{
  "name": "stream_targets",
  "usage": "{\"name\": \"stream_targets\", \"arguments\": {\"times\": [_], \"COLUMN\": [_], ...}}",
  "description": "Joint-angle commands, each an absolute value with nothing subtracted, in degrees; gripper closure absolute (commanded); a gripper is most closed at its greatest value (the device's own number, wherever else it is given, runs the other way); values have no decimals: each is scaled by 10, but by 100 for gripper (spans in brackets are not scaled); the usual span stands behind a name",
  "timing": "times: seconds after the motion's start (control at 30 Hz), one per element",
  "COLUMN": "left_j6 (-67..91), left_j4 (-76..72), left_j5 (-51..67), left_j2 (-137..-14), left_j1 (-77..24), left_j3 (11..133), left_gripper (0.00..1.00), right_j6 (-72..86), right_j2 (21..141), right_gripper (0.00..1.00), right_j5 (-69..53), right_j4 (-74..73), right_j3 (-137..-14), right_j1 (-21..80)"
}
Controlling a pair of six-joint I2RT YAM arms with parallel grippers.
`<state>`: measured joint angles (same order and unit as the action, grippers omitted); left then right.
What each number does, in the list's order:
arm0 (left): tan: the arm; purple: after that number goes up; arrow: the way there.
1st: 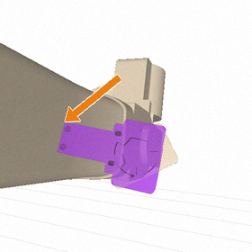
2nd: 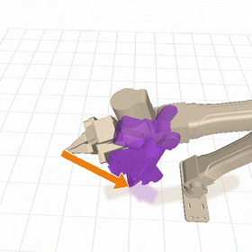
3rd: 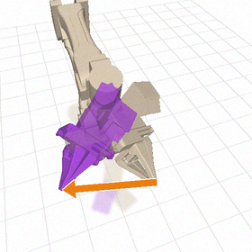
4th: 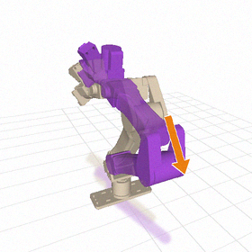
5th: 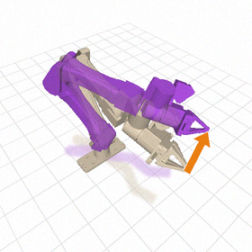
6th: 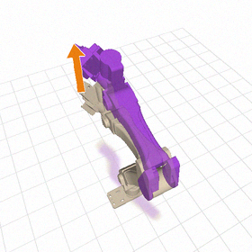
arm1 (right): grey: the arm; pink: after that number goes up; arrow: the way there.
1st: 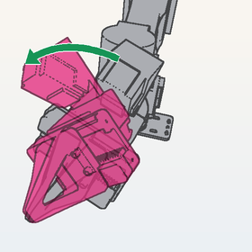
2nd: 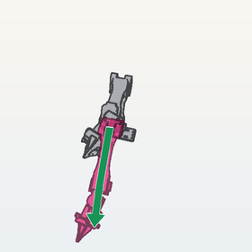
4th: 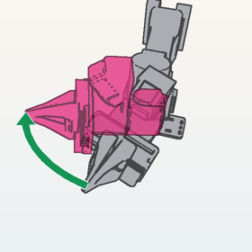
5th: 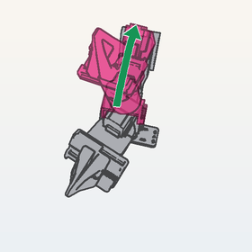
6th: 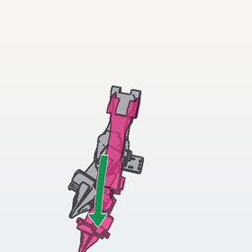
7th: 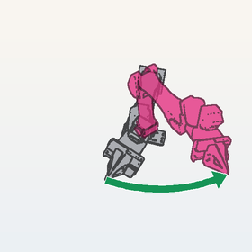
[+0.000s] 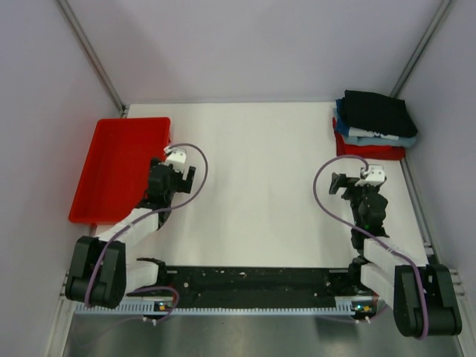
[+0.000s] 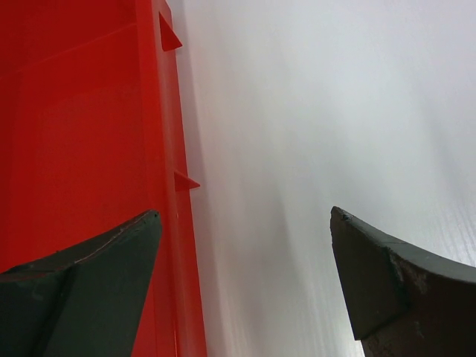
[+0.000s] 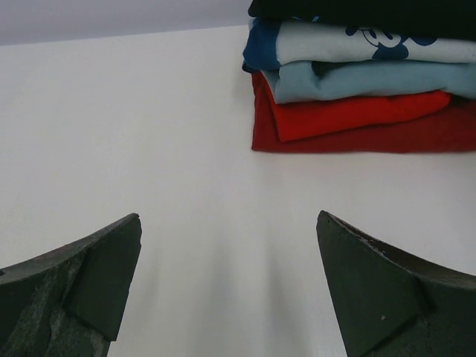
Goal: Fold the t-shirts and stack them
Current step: Put the neatly folded tshirt into the corner of the board with the right arm
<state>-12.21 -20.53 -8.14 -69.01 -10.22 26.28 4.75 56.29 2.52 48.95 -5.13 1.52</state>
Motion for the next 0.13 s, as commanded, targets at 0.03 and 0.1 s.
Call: {"name": "stream_targets", "arguments": {"times": [0.03, 0.1], "left_j6": [-131, -117], "left_j4": [-254, -238], "left_j5": [-64, -74], "left_j2": [-671, -666], "left_j1": [-100, -100], "left_j3": [239, 250], "left_gripper": [1, 1], "right_j6": [57, 56], "right_j2": [562, 563], "right_gripper": [1, 1], "right_j5": [24, 24], "right_j4": [522, 519], "right_j3": [-43, -45], "right_j1": [22, 22]}}
